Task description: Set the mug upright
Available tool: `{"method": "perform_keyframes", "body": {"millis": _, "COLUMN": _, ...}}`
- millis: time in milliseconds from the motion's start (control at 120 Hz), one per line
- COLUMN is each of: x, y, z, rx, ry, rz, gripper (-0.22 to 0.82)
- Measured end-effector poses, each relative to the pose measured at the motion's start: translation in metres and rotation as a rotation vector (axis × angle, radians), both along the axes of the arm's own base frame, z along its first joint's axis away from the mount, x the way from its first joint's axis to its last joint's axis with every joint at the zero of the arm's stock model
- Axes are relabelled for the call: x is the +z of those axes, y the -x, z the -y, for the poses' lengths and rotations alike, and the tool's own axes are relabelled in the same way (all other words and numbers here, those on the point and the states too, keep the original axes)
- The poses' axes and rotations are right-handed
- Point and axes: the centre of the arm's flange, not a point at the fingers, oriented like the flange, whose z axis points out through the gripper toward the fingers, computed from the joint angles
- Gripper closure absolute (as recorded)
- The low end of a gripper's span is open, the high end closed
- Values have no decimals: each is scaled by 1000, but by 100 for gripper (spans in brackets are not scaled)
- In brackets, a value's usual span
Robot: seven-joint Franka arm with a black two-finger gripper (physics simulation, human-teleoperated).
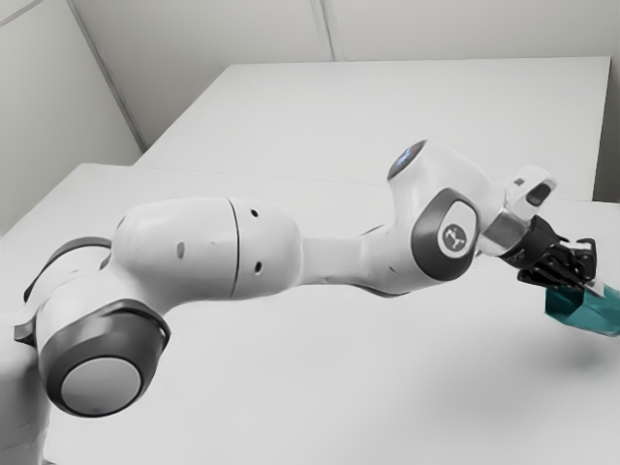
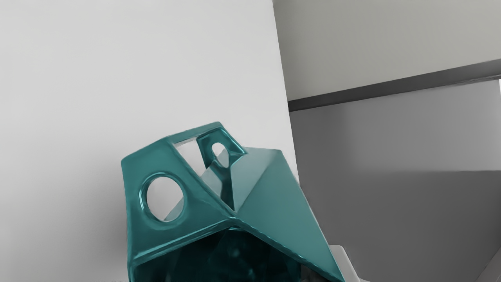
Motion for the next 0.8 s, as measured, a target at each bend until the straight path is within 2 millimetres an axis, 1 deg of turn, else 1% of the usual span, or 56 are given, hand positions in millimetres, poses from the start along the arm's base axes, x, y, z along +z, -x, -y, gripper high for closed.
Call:
{"method": "perform_keyframes", "body": {"millis": 67, "x": -3, "y": -6, "z": -25, "rx": 3, "ry": -99, "rz": 42, "gripper": 78}}
{"method": "perform_keyframes", "body": {"millis": 100, "x": -3, "y": -11, "z": -42, "rx": 6, "ry": -154, "rz": 59, "gripper": 78}}
{"method": "perform_keyframes", "body": {"millis": 167, "x": 2, "y": -25, "z": -72, "rx": 2, "ry": -269, "rz": 90, "gripper": 78}}
{"method": "perform_keyframes", "body": {"millis": 200, "x": 10, "y": -29, "z": -85, "rx": -8, "ry": -326, "rz": 103, "gripper": 78}}
{"method": "perform_keyframes", "body": {"millis": 283, "x": 36, "y": -32, "z": -110, "rx": -22, "ry": -446, "rz": 109, "gripper": 78}}
{"method": "perform_keyframes", "body": {"millis": 367, "x": 52, "y": -24, "z": -129, "rx": -26, "ry": -538, "rz": 67, "gripper": 78}}
{"method": "perform_keyframes", "body": {"millis": 433, "x": 56, "y": -16, "z": -151, "rx": -14, "ry": -609, "rz": 14, "gripper": 78}}
{"method": "perform_keyframes", "body": {"millis": 517, "x": 58, "y": -16, "z": -190, "rx": 28, "ry": -688, "rz": -52, "gripper": 78}}
{"method": "perform_keyframes", "body": {"millis": 558, "x": 60, "y": -20, "z": -211, "rx": 55, "ry": -721, "rz": -81, "gripper": 78}}
{"method": "perform_keyframes", "body": {"millis": 658, "x": 62, "y": -28, "z": -251, "rx": 113, "ry": -773, "rz": -137, "gripper": 78}}
{"method": "perform_keyframes", "body": {"millis": 800, "x": 65, "y": -37, "z": -290, "rx": 165, "ry": -804, "rz": -185, "gripper": 78}}
